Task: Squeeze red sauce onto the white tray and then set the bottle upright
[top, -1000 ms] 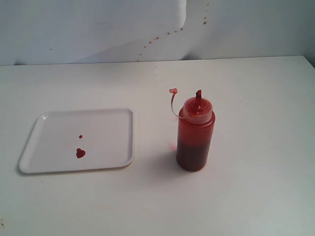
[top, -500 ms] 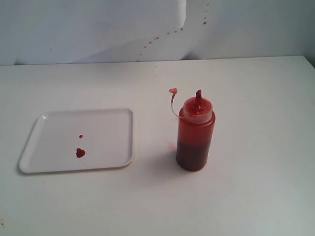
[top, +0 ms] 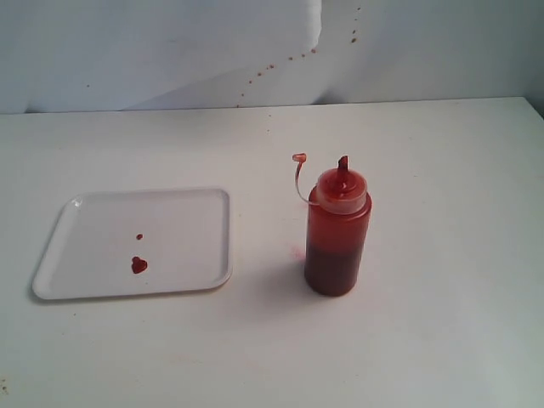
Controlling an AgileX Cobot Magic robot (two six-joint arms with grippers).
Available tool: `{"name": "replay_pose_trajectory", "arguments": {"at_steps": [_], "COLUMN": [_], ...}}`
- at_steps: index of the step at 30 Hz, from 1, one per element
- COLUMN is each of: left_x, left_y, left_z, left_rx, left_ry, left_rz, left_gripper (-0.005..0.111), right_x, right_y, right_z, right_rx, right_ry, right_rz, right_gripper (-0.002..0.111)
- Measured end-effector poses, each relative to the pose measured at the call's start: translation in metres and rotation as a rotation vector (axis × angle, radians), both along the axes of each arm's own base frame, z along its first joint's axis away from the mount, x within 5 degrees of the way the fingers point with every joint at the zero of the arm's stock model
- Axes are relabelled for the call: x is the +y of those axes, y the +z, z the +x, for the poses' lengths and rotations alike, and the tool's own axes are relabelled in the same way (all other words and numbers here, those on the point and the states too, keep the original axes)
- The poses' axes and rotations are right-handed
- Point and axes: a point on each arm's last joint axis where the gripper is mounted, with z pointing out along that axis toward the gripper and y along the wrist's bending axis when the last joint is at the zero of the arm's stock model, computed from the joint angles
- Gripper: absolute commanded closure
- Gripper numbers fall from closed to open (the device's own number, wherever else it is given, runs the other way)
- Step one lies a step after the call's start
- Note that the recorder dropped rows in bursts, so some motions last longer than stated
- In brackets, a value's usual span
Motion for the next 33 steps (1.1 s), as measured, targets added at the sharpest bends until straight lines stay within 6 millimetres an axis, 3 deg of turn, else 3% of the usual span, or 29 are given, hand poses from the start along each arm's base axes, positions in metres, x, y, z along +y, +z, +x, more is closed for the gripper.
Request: {"name": "replay_pose_trajectory", "arguments": {"at_steps": [4, 15, 23, 33], "left_x": [0.0, 0.0, 0.0, 0.0], "left_y": [0.0, 0.0, 0.0, 0.0], "left_z": [0.0, 0.0, 0.0, 0.0], "left_rx": [0.0, 0.0, 0.0, 0.0], "left_ry": [0.0, 0.0, 0.0, 0.0], "left_rz": [0.0, 0.0, 0.001, 0.001], "left_gripper": [0.107, 0.107, 0.107, 0.107], "right_x": [0.0, 0.0, 0.014, 0.019], "right_y": [-0.012, -0.023, -0.08, -0.133], "right_z": [0.006, 0.01, 0.033, 0.045], "right_rx": [0.051, 0.109, 0.334, 0.44], "right_ry": [0.02, 0.039, 0.147, 0.216], "right_rz": [0.052, 0.137, 0.022, 0.122], "right_gripper": [0.108, 0.108, 0.108, 0.108]}}
